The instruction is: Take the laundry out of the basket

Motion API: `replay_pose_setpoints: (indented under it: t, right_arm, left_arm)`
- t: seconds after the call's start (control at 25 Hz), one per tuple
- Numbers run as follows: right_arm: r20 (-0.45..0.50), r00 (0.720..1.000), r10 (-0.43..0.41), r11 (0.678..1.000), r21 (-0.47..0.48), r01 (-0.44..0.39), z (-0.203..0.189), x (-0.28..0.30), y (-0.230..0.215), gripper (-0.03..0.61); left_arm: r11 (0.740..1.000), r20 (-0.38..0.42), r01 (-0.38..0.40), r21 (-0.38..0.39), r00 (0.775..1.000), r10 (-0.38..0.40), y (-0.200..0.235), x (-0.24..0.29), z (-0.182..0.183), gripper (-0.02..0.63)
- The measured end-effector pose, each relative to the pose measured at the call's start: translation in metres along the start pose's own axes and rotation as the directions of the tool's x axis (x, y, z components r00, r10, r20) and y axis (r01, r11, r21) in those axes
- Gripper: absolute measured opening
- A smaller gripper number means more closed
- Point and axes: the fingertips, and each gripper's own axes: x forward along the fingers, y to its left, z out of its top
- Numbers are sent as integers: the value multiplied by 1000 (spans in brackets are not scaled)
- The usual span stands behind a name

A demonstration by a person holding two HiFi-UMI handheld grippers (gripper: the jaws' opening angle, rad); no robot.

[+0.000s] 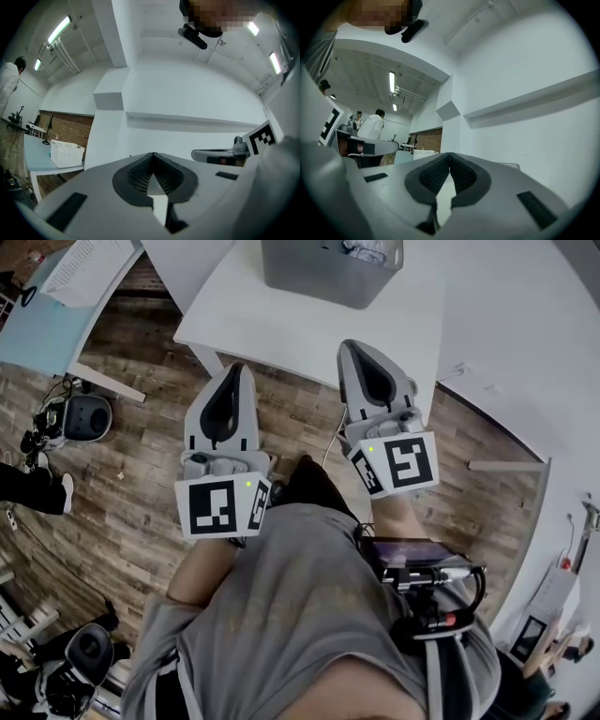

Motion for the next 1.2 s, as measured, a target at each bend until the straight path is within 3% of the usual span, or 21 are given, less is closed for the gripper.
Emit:
replay_pose_setpoints:
  t: [0.32, 0.92, 1.2]
  right_arm:
    - [26, 999, -30, 999, 19, 29, -10, 38, -32, 8]
    - [1, 988, -155, 988, 22, 155, -27, 121, -170, 8]
    - [-10, 978, -206, 978, 14, 206, -30, 165, -194, 8]
  left_arm:
    - [999, -15, 24, 34, 1000, -23, 10, 49, -9, 8]
    - [979, -47, 197, 43, 980, -195, -18, 230, -19, 8]
    - [971, -46, 238, 22, 970, -237, 3, 282, -17, 8]
